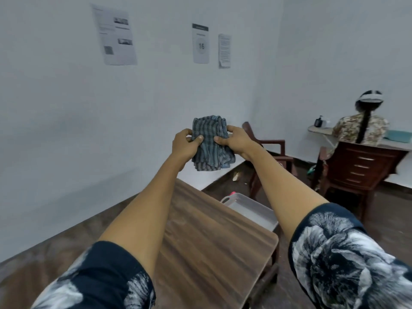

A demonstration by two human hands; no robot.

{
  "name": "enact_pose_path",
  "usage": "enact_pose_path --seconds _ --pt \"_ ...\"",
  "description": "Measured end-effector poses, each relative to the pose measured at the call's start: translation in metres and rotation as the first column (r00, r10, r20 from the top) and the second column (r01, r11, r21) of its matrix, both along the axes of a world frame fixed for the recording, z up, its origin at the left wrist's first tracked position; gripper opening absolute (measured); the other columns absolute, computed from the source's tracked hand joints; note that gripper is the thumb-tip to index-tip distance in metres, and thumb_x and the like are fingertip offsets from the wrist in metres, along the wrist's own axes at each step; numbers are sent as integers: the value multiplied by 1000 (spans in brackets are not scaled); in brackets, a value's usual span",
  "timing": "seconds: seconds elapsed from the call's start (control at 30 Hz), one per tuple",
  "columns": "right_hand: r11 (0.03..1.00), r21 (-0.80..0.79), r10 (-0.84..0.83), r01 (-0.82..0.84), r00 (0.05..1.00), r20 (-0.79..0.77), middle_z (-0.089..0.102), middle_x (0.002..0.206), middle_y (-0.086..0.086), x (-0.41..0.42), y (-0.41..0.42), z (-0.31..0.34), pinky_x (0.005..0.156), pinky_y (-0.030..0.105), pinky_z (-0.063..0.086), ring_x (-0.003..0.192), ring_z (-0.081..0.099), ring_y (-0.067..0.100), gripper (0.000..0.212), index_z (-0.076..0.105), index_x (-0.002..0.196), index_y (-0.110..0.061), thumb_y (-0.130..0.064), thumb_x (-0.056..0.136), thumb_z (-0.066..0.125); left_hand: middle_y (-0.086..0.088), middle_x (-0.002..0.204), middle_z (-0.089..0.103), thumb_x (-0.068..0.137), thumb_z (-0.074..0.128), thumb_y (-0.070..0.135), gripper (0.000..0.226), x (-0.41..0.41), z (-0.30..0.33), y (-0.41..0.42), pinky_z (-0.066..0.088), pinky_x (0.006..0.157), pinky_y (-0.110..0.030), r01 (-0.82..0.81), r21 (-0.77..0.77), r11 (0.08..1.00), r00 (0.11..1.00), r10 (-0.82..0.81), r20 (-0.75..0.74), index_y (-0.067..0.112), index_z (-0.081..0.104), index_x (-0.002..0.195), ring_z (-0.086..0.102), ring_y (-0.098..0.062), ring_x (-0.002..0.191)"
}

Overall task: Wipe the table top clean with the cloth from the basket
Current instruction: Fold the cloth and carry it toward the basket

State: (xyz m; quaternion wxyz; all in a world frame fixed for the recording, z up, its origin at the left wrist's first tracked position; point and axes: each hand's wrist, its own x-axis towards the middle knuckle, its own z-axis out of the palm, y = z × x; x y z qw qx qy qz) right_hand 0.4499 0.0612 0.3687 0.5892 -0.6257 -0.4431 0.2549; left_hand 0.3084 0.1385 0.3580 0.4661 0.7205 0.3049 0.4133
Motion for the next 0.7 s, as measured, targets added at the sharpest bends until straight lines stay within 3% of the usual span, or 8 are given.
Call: enact_pose_path --seconds 0.17,0.37,0.53,0.7 --pt "996 -64 -57 55 998 -19 61 121 23 84 -33 -25 98 46 47 112 59 34 41 54 123 1 -4 85 67 -13 104 62 91 59 22 16 86 -26 -31 53 82 -38 41 -64 997 999 -43 -32 11 51 100 61 -26 94" --pt "991 -115 -79 69 993 -85 61 121 23 161 -50 -61 97 44 48 112 60 34 39 53 123 3 1 85 64 -19 114 62 90 59 21 26 166 -63 -46 50 91 -47 57 -147 987 995 -68 -72 4 53 109 60 -32 103" --pt "977 -194 -109 84 987 -117 63 118 21 215 -41 -102 84 32 51 108 62 31 36 54 120 3 2 86 63 -17 114 62 90 60 21 25 221 -104 -35 50 92 -47 59 -198 978 987 -87 -133 6 54 108 61 -31 102" --pt "952 -285 -158 109 975 -154 65 115 19 265 -12 -153 86 36 52 104 63 29 31 56 116 0 1 86 63 -6 112 60 90 60 22 28 274 -156 1 49 91 -38 92 -240 966 969 -142 -201 7 55 113 57 -22 102"
